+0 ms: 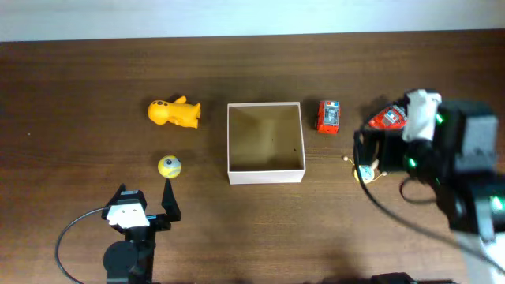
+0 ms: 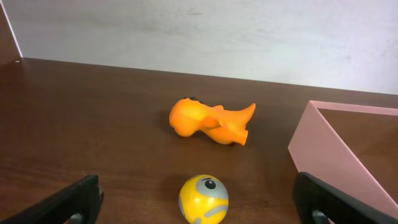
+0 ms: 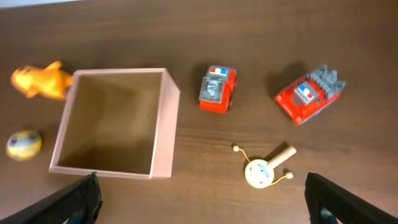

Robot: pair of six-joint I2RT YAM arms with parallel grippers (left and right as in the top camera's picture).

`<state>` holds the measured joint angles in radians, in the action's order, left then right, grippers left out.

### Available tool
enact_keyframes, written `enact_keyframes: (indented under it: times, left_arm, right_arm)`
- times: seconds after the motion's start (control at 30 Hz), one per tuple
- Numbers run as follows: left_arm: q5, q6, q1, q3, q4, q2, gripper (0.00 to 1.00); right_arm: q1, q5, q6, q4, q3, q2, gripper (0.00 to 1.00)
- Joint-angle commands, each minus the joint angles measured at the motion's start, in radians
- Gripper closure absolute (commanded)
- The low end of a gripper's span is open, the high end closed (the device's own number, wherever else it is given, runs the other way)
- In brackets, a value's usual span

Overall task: Pack container
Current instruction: 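Move the right gripper over the red-blue tank truck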

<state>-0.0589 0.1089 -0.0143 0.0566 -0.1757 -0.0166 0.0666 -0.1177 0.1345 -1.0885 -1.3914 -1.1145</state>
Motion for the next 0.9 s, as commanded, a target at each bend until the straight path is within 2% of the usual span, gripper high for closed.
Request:
enact_keyframes:
  times: [0.0, 0.23, 0.5, 0.67, 0.87]
  left_arm:
    - [0.011, 0.002, 0.004, -0.006, 0.002, 0.003, 0.01]
    - [0.011, 0.002, 0.004, -0.006, 0.002, 0.003, 0.01]
    - [0.011, 0.002, 0.004, -0.006, 0.002, 0.003, 0.01]
    - [0.011, 0.002, 0.004, -0.006, 0.002, 0.003, 0.01]
    - [0.011, 0.002, 0.004, -0.006, 0.002, 0.003, 0.01]
  right_arm:
    - [0.004, 0.115, 0.178, 0.037, -0.017, -0.084, 0.01]
    - [-0.002, 0.351, 0.389, 0.161, -0.017, -0.235, 0.01]
    - [-0.124, 0.425, 0.676, 0.196, -0.017, -0.343, 0.01]
    - [-0.229, 0.394, 0.697, 0.222, -0.017, -0.375, 0.01]
    - [-0.333, 0.267, 0.693, 0.258, -0.017, -0.431, 0.02]
